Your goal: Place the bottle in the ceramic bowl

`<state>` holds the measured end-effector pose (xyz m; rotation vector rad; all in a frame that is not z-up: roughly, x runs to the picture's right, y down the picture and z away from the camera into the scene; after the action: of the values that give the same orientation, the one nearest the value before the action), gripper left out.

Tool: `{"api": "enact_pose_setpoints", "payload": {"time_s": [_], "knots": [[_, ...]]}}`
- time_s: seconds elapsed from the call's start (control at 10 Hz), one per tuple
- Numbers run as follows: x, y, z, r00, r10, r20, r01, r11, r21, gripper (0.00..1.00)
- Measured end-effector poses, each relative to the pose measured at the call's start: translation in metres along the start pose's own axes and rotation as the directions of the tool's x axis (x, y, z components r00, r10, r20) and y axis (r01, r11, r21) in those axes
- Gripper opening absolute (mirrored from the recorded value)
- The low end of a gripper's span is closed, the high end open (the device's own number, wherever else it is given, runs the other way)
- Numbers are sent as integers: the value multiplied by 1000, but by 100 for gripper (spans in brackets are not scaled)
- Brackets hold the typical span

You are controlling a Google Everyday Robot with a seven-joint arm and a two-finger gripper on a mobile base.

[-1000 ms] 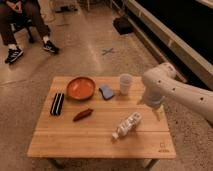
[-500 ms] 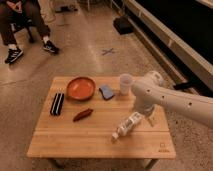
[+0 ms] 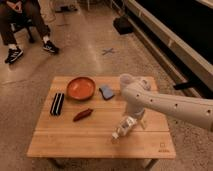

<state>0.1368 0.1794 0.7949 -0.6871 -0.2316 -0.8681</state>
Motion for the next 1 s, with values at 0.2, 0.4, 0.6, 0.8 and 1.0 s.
{"api": "enact_pose_setpoints", "payload": {"time_s": [0.2, 0.4, 0.6, 0.8, 1.0], "knots": [[-5, -2, 8, 1000, -7, 11, 7, 1000, -7, 75], [-7, -2, 19, 1000, -9, 20, 9, 1000, -5, 75], [-13, -6, 29, 999, -7, 33, 8, 1000, -6, 75], [-19, -12, 35, 999, -10, 38, 11, 1000, -7, 75], [-20, -15, 36, 999, -5, 38, 5, 1000, -8, 68]]}}
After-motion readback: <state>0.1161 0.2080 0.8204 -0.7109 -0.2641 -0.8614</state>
